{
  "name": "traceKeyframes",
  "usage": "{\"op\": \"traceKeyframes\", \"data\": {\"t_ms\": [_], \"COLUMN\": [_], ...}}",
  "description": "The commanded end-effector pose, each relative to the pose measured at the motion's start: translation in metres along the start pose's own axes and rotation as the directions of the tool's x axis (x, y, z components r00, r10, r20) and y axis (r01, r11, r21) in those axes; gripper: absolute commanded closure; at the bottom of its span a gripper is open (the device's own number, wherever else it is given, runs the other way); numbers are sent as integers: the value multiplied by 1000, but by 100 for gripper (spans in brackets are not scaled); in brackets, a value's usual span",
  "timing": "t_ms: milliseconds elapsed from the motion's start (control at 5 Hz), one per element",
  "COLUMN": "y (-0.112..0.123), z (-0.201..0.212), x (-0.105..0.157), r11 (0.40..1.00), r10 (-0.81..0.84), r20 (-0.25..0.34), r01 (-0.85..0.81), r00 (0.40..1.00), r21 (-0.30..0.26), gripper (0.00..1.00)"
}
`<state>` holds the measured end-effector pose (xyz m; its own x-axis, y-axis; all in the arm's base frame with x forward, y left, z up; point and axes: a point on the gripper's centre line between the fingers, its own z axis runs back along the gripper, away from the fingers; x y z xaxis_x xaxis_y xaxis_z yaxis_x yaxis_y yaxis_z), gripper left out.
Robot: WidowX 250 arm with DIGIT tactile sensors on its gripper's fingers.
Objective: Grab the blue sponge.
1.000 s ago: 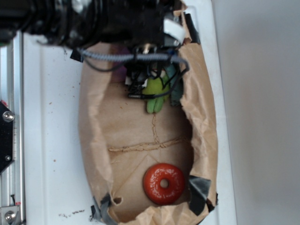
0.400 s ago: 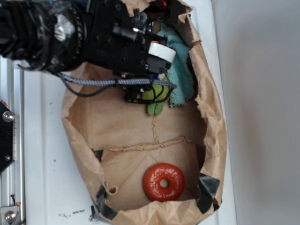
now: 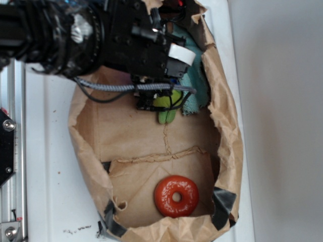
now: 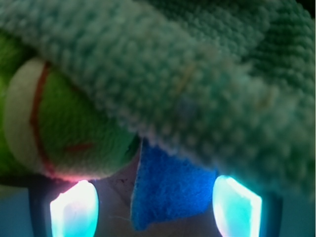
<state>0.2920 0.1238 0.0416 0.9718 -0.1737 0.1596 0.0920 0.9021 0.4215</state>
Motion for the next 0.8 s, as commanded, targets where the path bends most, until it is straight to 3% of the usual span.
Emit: {"op": "traceKeyframes", "data": {"t_ms": [0, 600], "y": [2, 1], "z": [10, 12], "x": [19, 9], "r11": [995, 993], "r10": [102, 119], "r20": [-10, 13], "r01": [-102, -119], "r00": [995, 993], "r21": [-7, 27], "gripper": [100, 100]}}
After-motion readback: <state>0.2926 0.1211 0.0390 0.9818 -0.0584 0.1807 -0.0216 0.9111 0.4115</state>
